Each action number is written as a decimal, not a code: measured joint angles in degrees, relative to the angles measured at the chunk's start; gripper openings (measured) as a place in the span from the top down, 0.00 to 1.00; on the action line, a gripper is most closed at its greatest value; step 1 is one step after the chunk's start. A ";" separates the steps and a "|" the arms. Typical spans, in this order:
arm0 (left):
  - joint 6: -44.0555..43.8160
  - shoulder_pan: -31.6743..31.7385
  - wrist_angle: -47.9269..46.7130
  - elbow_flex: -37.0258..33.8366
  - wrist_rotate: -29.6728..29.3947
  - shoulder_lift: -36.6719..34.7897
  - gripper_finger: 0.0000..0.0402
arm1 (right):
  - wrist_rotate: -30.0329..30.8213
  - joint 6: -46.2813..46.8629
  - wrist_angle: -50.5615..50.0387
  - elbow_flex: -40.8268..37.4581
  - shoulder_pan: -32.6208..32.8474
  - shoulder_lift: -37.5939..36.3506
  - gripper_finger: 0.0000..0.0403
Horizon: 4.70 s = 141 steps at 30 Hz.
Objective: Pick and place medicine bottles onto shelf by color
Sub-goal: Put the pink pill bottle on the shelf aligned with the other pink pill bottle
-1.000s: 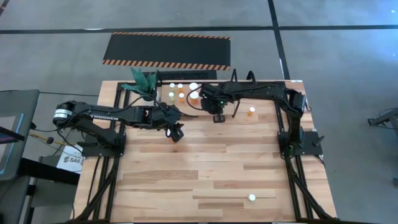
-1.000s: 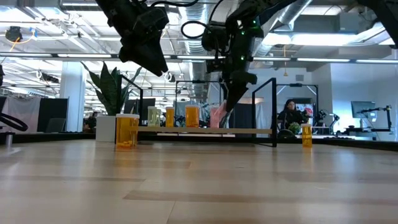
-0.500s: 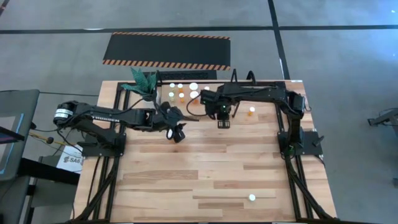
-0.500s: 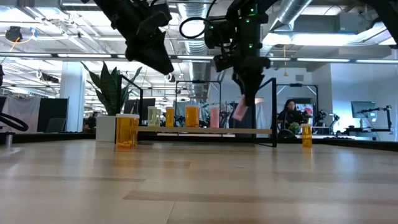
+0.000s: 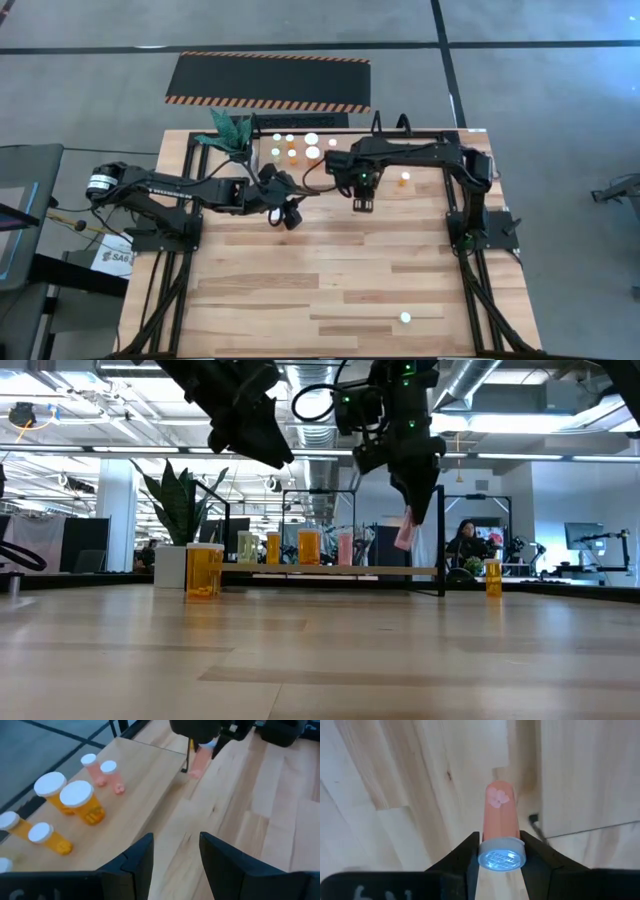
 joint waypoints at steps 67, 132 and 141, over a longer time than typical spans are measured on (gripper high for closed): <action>-4.02 -0.02 -6.08 -0.04 1.63 0.00 0.63 | -9.15 8.79 4.78 -13.50 6.36 1.20 0.66; -7.55 1.29 -3.12 0.79 0.94 0.00 0.63 | -3.38 5.08 23.55 -34.21 7.72 -19.30 0.43; -7.52 1.29 -4.03 0.79 0.94 0.00 0.63 | -3.48 0.00 27.59 -34.18 6.91 -19.30 0.43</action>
